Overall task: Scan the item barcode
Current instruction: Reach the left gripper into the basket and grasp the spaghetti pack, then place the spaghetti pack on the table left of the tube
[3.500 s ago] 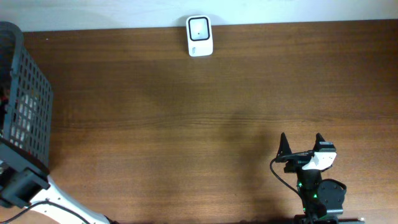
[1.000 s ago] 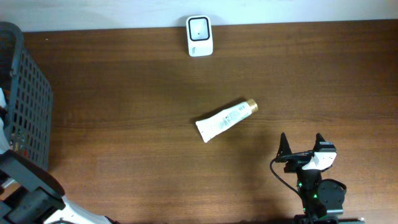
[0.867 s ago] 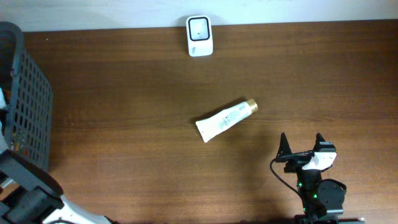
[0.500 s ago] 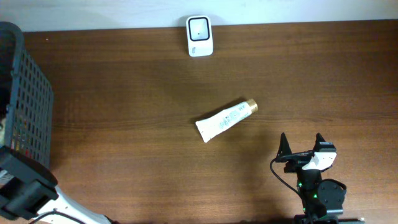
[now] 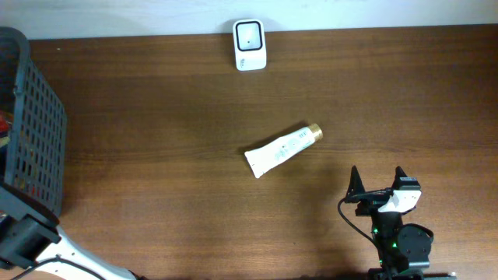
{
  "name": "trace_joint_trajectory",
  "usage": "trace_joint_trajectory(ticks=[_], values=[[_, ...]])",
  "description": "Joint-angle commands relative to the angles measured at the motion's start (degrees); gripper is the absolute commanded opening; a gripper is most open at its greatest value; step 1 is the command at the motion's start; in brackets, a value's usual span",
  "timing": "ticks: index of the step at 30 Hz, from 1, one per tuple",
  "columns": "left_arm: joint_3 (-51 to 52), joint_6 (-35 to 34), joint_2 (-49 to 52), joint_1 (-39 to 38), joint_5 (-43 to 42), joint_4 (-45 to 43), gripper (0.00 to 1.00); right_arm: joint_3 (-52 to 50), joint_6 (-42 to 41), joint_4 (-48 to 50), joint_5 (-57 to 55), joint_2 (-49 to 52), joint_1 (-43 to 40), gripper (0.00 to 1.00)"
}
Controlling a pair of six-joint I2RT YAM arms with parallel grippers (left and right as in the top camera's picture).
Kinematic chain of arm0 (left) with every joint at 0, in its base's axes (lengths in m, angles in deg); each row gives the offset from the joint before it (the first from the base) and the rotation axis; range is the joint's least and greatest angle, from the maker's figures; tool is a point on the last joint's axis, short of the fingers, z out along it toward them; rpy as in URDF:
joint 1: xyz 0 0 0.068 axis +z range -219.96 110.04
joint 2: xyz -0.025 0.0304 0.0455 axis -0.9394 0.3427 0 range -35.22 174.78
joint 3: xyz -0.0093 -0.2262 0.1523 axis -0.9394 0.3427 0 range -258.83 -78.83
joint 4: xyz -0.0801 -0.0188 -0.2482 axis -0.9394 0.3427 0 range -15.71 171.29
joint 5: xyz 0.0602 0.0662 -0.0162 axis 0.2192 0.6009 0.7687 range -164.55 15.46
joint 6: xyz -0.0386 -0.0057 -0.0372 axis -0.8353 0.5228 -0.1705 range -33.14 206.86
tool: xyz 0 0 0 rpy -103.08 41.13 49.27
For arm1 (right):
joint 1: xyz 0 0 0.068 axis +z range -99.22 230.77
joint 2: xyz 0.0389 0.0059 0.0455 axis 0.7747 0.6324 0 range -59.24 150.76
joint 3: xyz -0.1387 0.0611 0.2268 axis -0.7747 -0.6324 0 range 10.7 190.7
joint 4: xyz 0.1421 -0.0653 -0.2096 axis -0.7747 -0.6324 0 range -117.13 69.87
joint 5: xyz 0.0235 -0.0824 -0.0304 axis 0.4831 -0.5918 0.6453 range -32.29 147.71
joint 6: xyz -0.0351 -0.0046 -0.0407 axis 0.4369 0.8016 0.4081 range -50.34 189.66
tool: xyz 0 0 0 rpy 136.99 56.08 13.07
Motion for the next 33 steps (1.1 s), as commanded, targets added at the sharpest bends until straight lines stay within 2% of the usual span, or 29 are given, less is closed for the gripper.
trace_joint_trajectory(ticks=[1, 2, 3, 4, 5, 6, 7, 8, 9, 12, 17, 20, 24, 27, 28, 30, 32, 33], values=[[6.9, 0.3, 1.2, 1.0, 2.1, -4.8, 0.82, -0.5, -0.2, -0.2, -0.5, -0.3, 0.3, 0.99], [7.7, 0.3, 1.2, 1.0, 1.3, -5.9, 0.9, -0.5, -0.2, -0.2, -0.5, -0.3, 0.3, 0.99], [8.8, 0.3, 1.2, 1.0, -0.4, -7.3, 0.93, -0.5, -0.2, -0.2, -0.5, -0.3, 0.3, 0.99], [8.9, 0.3, 1.2, 1.0, -0.4, -7.3, 0.9, -0.5, -0.2, -0.2, -0.5, -0.3, 0.3, 0.99], [8.8, 0.3, 1.1, 1.0, -0.4, -7.3, 0.69, -0.5, -0.2, -0.2, -0.5, -0.3, 0.3, 0.99], [8.5, 0.3, 1.1, 1.0, -0.4, -7.0, 0.26, -0.5, -0.2, -0.2, -0.5, -0.3, 0.3, 0.99], [7.5, 0.3, 1.1, 1.0, -0.4, -6.3, 0.15, -0.5, -0.2, -0.2, -0.5, -0.3, 0.3, 0.99], [4.5, 0.3, 1.1, 1.0, -0.4, -4.1, 0.0, -0.5, -0.2, -0.2, -0.5, -0.3, 0.3, 0.99], [2.5, 0.3, 1.1, 1.0, -0.4, -2.8, 0.0, -0.5, -0.2, -0.2, -0.5, -0.3, 0.3, 0.99], [-14.0, 0.3, 1.1, 1.0, -4.0, 5.8, 0.0, -0.5, -0.2, -0.2, -0.5, -0.3, 0.3, 0.99], [-44.0, -0.4, 1.0, 0.9, -24.0, 14.7, 0.0, -0.5, -0.2, -0.2, -0.5, -0.3, 0.3, 0.99], [-52.2, -3.0, -0.5, 0.9, -30.3, 15.3, 0.0, -0.5, -0.2, -0.2, -0.5, -0.3, 0.3, 0.99], [-53.9, -4.3, -5.9, -0.9, -39.8, 15.7, 0.0, -0.5, -0.2, -0.2, -0.5, -0.3, 0.3, 0.99], [-53.9, -4.2, -9.4, -10.8, -41.2, 18.9, 0.0, -0.5, -0.2, -0.2, -0.5, -0.3, 0.3, 0.99], [-53.9, -2.8, -9.4, -15.8, -39.1, 21.5, 0.0, -0.5, -0.2, -0.2, -0.5, -0.3, 0.3, 0.99], [-53.7, -2.7, -8.0, -29.4, -25.9, 30.5, 0.0, -0.5, -0.2, -0.2, -0.5, -0.3, 0.3, 0.99], [-51.4, -3.7, -5.7, -37.7, -23.5, 34.6, 0.0, -0.5, -0.2, -0.2, -0.5, -0.3, 0.3, 0.99], [-46.4, -5.4, -5.0, -42.3, -22.3, 33.9, 0.0, -0.5, -0.2, -0.2, -0.5, -0.3, 0.3, 0.99]])
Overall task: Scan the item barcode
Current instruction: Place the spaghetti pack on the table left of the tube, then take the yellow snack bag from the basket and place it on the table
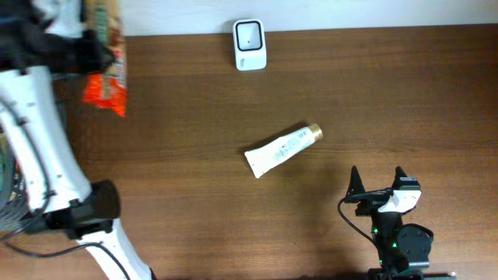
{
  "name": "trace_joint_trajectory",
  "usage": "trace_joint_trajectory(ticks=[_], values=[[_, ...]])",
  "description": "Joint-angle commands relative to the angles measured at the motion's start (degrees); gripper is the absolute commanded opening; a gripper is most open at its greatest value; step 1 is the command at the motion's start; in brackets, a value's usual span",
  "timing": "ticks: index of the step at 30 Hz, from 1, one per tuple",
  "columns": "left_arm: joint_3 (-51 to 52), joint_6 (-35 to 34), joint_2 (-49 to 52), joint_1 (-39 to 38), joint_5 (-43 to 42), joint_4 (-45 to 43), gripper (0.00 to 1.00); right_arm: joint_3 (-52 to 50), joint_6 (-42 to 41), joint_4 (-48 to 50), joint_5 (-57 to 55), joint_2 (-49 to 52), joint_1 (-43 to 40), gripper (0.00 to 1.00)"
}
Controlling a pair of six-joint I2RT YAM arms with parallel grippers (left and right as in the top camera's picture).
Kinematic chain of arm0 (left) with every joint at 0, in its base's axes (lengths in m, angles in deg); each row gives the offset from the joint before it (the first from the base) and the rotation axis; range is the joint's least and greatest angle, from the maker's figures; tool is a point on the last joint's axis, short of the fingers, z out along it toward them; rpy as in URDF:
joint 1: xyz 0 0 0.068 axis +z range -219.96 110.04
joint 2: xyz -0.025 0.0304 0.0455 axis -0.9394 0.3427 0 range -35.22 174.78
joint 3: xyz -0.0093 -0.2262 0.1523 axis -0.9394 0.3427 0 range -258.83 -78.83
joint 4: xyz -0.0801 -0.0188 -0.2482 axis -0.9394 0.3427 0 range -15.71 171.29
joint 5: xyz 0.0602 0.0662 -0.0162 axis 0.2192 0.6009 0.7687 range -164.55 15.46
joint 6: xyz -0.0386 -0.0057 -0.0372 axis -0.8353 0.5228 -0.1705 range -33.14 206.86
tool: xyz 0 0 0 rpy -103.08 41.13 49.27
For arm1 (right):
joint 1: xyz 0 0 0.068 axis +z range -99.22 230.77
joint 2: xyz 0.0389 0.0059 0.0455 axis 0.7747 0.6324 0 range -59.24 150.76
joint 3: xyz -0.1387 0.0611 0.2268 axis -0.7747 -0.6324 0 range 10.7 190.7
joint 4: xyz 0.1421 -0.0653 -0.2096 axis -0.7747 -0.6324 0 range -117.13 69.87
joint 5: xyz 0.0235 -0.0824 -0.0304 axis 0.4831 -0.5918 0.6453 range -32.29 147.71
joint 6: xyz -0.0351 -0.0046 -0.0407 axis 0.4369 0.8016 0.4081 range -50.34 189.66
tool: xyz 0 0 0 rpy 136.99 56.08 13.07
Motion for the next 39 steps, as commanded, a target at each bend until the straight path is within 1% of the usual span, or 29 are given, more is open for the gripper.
trace_joint_trajectory(ticks=[1, 4, 5, 9, 13, 14, 15, 16, 17, 19, 20, 21, 23, 24, 25, 26, 27, 29, 31, 33, 35, 37, 39], values=[[8.6, -3.1, 1.2, -9.0, 6.4, -1.9, 0.0, -0.5, -0.2, -0.2, -0.5, -0.4, 0.3, 0.99], [21.8, -6.1, 1.8, -14.3, 8.5, -7.3, 0.0, -0.5, -0.2, -0.2, -0.5, -0.4, 0.3, 0.99], [30.5, -7.1, 1.8, -16.6, 8.5, -10.6, 0.0, -0.5, -0.2, -0.2, -0.5, -0.4, 0.3, 0.99], [48.2, -9.2, 1.8, -20.6, 8.4, -18.2, 0.0, -0.5, -0.2, -0.2, -0.5, -0.4, 0.3, 0.99], [58.8, -9.1, 1.8, -24.7, 8.3, -22.9, 0.0, -0.5, -0.2, -0.2, -0.5, -0.4, 0.3, 0.99], [59.3, -9.1, 1.8, -24.8, 8.6, -23.1, 0.27, -0.5, -0.2, -0.2, -0.5, -0.4, 0.3, 0.99], [59.1, -9.1, 1.8, -24.5, 8.5, -22.7, 0.6, -0.5, -0.2, -0.2, -0.5, -0.4, 0.3, 0.99], [58.7, -9.1, 1.8, -24.5, 8.5, -22.1, 0.86, -0.5, -0.2, -0.2, -0.5, -0.4, 0.3, 0.99], [56.4, -8.0, 1.7, -24.5, 8.5, -19.8, 0.99, -0.5, -0.2, -0.2, -0.5, -0.4, 0.3, 0.99], [47.3, -6.5, 0.8, -24.5, 9.9, -14.8, 0.99, -0.5, -0.2, -0.2, -0.5, -0.4, 0.3, 0.99], [38.7, -6.5, 0.0, -24.4, 13.1, -12.0, 1.0, -0.5, -0.2, -0.2, -0.5, -0.4, 0.3, 0.99], [27.8, -6.5, -1.2, -23.4, 18.0, -9.7, 0.99, -0.5, -0.2, -0.2, -0.5, -0.4, 0.3, 0.99], [16.5, -6.5, -2.4, -20.5, 22.9, -9.1, 0.99, -0.5, -0.2, -0.2, -0.5, -0.4, 0.3, 0.99], [7.7, -6.6, -2.8, -16.1, 23.5, -8.8, 0.99, -0.5, -0.2, -0.2, -0.5, -0.4, 0.3, 0.99], [4.3, -6.6, -3.0, -13.1, 23.5, -8.7, 0.99, -0.5, -0.2, -0.2, -0.5, -0.4, 0.3, 0.99], [-1.1, -6.9, -3.4, -5.1, 23.8, -8.6, 0.99, -0.5, -0.2, -0.2, -0.5, -0.4, 0.3, 0.99], [-2.4, -10.3, -3.5, 0.1, 25.3, -8.7, 0.99, -0.5, -0.2, -0.2, -0.5, -0.4, 0.3, 0.99], [-2.2, -15.8, -3.3, 9.2, 29.7, -8.4, 0.99, -0.5, -0.2, -0.2, -0.5, -0.4, 0.3, 0.99], [-0.1, -18.6, -3.1, 19.5, 29.9, -8.2, 0.99, -0.5, -0.2, -0.2, -0.5, -0.4, 0.3, 0.99], [5.0, -19.6, -3.0, 27.0, 29.7, -7.8, 0.99, -0.5, -0.2, -0.2, -0.5, -0.4, 0.3, 0.99], [14.6, -20.2, -3.0, 32.6, 29.7, -9.0, 0.99, -0.5, -0.2, -0.2, -0.5, -0.4, 0.3, 0.99], [26.4, -20.2, -3.0, 36.7, 29.5, -13.4, 0.99, -0.5, -0.2, -0.2, -0.5, -0.4, 0.3, 0.99], [37.6, -17.3, -3.0, 38.2, 29.5, -18.0, 0.99, -0.5, -0.2, -0.2, -0.5, -0.4, 0.3, 0.99]])
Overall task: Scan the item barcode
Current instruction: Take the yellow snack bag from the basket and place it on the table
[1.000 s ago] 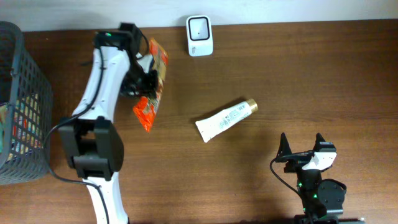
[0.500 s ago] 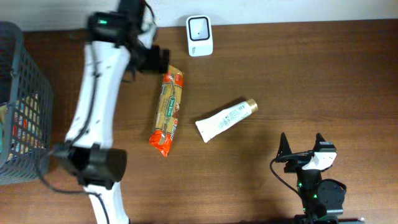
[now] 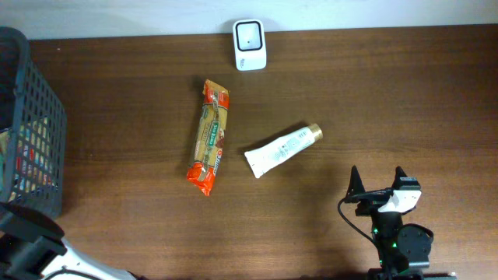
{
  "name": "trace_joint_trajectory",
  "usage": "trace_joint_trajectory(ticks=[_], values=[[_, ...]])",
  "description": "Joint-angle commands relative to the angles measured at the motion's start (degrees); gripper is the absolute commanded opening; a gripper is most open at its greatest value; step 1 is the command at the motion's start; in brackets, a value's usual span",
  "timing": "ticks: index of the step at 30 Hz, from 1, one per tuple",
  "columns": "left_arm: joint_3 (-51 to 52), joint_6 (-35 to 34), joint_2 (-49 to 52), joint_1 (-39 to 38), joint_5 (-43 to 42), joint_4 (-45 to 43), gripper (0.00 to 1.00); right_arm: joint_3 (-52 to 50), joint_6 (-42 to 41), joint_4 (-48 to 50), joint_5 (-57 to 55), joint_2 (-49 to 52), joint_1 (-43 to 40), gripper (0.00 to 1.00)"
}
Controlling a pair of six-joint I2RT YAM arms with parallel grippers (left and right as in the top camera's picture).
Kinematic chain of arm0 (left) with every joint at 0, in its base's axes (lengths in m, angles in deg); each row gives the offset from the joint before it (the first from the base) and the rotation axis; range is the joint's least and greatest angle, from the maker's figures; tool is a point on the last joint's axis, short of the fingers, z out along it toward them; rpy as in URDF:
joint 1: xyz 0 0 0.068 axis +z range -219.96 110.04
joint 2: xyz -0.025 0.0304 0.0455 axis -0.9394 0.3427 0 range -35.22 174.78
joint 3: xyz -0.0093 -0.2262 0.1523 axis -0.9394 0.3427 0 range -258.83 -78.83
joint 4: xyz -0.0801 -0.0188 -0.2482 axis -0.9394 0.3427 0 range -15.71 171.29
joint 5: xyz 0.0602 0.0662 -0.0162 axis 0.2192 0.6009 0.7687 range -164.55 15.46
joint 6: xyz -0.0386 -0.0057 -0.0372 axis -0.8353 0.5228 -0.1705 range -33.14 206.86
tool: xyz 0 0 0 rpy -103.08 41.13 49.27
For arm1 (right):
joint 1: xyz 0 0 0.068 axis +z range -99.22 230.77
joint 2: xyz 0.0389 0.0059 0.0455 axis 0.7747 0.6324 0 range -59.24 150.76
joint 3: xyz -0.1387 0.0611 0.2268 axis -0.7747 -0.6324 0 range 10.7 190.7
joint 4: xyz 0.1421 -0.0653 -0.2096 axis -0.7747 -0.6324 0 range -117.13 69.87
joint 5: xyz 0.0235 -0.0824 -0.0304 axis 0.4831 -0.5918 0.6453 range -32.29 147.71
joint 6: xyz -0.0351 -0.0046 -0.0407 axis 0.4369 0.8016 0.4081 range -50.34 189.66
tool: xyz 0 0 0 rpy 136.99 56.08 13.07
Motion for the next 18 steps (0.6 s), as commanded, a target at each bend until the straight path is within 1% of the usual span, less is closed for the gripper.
trace_joint_trajectory(ticks=[1, 4, 6, 9, 10, 14, 16, 17, 18], values=[[12.7, 2.0, -0.5, 0.9, 0.2, -5.4, 0.99, -0.5, -0.2, -0.2, -0.5, -0.3, 0.3, 0.99], [25.8, 2.8, -0.5, 0.9, 0.2, -15.0, 0.99, -0.5, -0.2, -0.2, -0.5, -0.3, 0.3, 0.99], [31.3, 3.1, -0.4, 0.9, 0.3, -19.8, 0.99, -0.5, -0.2, -0.2, -0.5, -0.3, 0.3, 0.99], [36.6, 3.8, -0.4, 0.9, 0.4, -28.8, 0.99, -0.5, -0.2, -0.2, -0.5, -0.3, 0.3, 0.99], [37.5, 5.4, -0.4, 0.9, 0.1, -31.4, 0.99, -0.5, -0.2, -0.2, -0.5, -0.3, 0.3, 0.99], [42.9, 6.2, -0.3, 0.9, -3.1, -38.8, 1.0, -0.5, -0.2, -0.2, -0.5, -0.3, 0.3, 0.99], [45.5, 6.3, -0.3, 0.9, -3.1, -41.0, 0.84, -0.5, -0.2, -0.2, -0.5, -0.3, 0.3, 0.99], [46.8, 6.3, -0.3, 0.9, -3.1, -42.1, 0.61, -0.5, -0.2, -0.2, -0.5, -0.3, 0.3, 0.98], [48.0, 6.3, -0.3, 0.9, -3.1, -42.9, 0.5, -0.5, -0.2, -0.2, -0.5, -0.3, 0.3, 0.99]])
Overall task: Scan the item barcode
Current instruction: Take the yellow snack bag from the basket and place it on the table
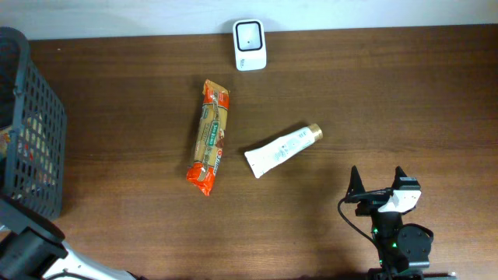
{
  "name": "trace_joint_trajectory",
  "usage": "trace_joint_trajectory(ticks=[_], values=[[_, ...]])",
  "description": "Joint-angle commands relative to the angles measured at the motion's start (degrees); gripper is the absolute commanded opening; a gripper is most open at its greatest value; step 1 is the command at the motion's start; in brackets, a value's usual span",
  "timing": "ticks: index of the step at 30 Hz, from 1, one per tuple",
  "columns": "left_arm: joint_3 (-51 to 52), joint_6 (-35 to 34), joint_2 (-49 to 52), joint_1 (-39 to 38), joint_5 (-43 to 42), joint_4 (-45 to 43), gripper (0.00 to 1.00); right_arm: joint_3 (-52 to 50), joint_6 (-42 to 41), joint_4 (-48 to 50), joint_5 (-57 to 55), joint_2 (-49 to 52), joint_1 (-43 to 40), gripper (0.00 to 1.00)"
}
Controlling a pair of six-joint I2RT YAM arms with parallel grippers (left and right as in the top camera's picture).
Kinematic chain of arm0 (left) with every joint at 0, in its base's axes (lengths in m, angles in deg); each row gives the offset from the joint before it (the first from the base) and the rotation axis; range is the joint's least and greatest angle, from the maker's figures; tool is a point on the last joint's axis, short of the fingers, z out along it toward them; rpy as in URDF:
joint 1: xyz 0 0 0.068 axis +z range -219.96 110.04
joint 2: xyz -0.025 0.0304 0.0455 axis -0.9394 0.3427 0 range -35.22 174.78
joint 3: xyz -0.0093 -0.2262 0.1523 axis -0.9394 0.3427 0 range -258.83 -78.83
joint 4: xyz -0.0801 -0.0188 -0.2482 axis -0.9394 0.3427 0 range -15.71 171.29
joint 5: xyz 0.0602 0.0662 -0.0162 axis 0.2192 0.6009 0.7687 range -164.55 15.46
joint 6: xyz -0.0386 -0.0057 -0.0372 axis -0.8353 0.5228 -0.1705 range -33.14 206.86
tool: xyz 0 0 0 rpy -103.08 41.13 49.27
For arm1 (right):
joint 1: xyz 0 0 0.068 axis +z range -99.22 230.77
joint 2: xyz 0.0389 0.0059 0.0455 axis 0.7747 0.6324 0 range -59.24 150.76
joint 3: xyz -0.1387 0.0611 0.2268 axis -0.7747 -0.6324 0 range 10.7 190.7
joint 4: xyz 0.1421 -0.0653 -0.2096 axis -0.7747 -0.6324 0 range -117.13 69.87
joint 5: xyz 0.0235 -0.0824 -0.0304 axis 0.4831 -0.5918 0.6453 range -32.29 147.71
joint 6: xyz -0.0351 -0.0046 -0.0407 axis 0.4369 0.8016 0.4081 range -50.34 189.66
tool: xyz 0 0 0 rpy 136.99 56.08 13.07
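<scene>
An orange snack packet (208, 137) lies lengthwise on the brown table, left of centre. To its right lies a white tube with a gold cap (282, 149), set diagonally. The white barcode scanner (250, 44) stands at the far edge. My right gripper (377, 181) rests at the front right, its two dark fingers apart with nothing between them. Of my left arm only the base part (27, 247) shows at the bottom left; its gripper is out of view.
A dark mesh basket (35, 124) holding packaged goods stands at the left edge of the table. The table's far edge meets a white wall behind the scanner.
Nothing on the table has moved. The left arm's base part at the bottom left has shifted slightly.
At first only the white tube and scanner lay on the table. Then my left arm reached over the far left, holding the orange packet in the air. By the last earlier moment the packet lay left of the tube and the arm had withdrawn, and it stays so now.
</scene>
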Motion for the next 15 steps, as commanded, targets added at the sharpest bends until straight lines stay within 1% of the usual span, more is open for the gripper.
trace_joint_trajectory(ticks=[1, 2, 3, 5, 7, 9, 11, 13, 14, 15], values=[[4.9, 0.7, 0.9, 0.0, -0.6, -1.0, 0.34, -0.5, -0.2, -0.2, -0.5, -0.4, 0.3, 0.99], [4.9, 0.7, 0.9, 0.0, -0.6, -1.2, 0.04, -0.5, -0.2, -0.2, -0.5, -0.4, 0.3, 0.99], [4.9, 0.7, 0.9, 0.0, -0.6, -1.2, 0.0, -0.5, -0.2, -0.2, -0.5, -0.4, 0.3, 0.99], [4.2, 1.0, -0.4, 0.0, -2.2, -1.0, 0.0, -0.5, -0.2, -0.2, -0.5, -0.4, 0.3, 0.99], [1.9, 4.7, -3.9, -0.1, -5.2, -1.0, 0.0, -0.5, -0.2, -0.2, -0.5, -0.4, 0.3, 0.99], [-0.5, 4.7, -10.1, -0.2, -5.2, -1.5, 0.0, -0.5, -0.2, -0.2, -0.5, -0.4, 0.3, 0.99], [-0.5, 4.7, -15.4, -0.2, -5.8, -2.8, 0.0, -0.5, -0.2, -0.2, -0.5, -0.4, 0.3, 0.99], [-0.6, 4.5, -21.0, -0.2, -9.4, -5.7, 0.0, -0.5, -0.2, -0.2, -0.5, -0.4, 0.3, 0.99], [-1.6, 2.8, -24.8, -0.2, -10.4, -6.9, 0.0, -0.5, -0.2, -0.2, -0.5, -0.4, 0.3, 0.99], [-3.8, 2.5, -28.0, -0.2, -12.1, -7.1, 0.0, -0.5, -0.2, -0.2, -0.5, -0.4, 0.3, 0.99]])
